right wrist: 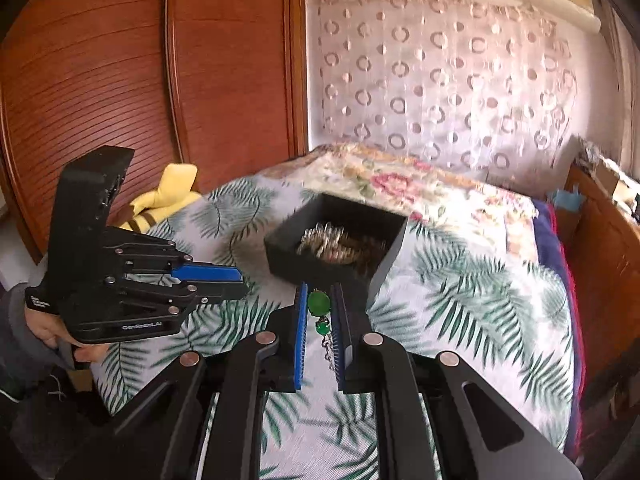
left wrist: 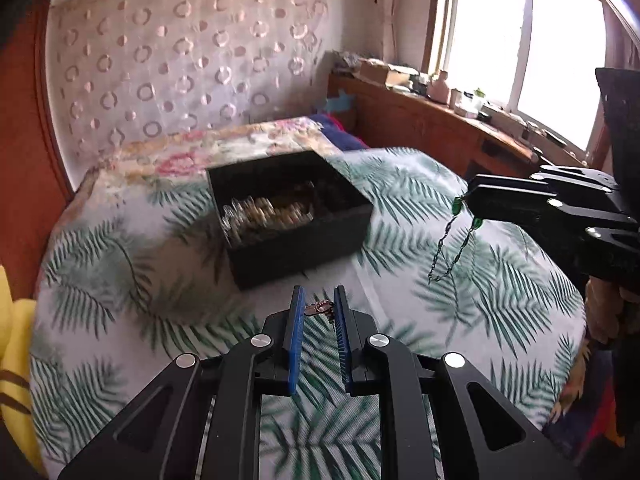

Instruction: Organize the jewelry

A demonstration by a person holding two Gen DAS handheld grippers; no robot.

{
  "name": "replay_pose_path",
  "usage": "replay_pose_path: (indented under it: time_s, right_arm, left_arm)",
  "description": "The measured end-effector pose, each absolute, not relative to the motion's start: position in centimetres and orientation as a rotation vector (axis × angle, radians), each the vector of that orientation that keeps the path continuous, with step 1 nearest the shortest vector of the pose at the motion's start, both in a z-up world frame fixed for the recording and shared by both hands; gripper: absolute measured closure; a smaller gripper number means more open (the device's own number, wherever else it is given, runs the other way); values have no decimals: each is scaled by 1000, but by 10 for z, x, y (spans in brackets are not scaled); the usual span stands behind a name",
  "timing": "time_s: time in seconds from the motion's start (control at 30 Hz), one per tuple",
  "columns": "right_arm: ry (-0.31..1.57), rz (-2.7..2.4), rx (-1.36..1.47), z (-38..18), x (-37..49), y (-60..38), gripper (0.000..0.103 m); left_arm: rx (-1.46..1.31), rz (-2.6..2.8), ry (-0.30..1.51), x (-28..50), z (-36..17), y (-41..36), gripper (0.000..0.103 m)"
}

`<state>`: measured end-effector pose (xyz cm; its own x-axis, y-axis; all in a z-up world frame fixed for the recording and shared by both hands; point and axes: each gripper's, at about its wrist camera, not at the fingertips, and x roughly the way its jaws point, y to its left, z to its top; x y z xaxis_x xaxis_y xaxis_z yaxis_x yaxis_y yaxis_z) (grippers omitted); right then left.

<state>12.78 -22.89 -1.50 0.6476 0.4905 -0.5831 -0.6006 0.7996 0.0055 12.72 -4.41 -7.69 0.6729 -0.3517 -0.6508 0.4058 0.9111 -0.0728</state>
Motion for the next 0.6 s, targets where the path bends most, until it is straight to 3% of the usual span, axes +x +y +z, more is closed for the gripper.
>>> replay_pose_path:
  time_s: [0.3,0.6]
  right_arm:
    - [531,608,-232,18,169,-211,90]
    - [578,588,-264,2,210,-190,90]
  left_arm:
    - [72,-393,691,158,-65,-39,89]
    - [60,-366,703,186,-65,-33,89]
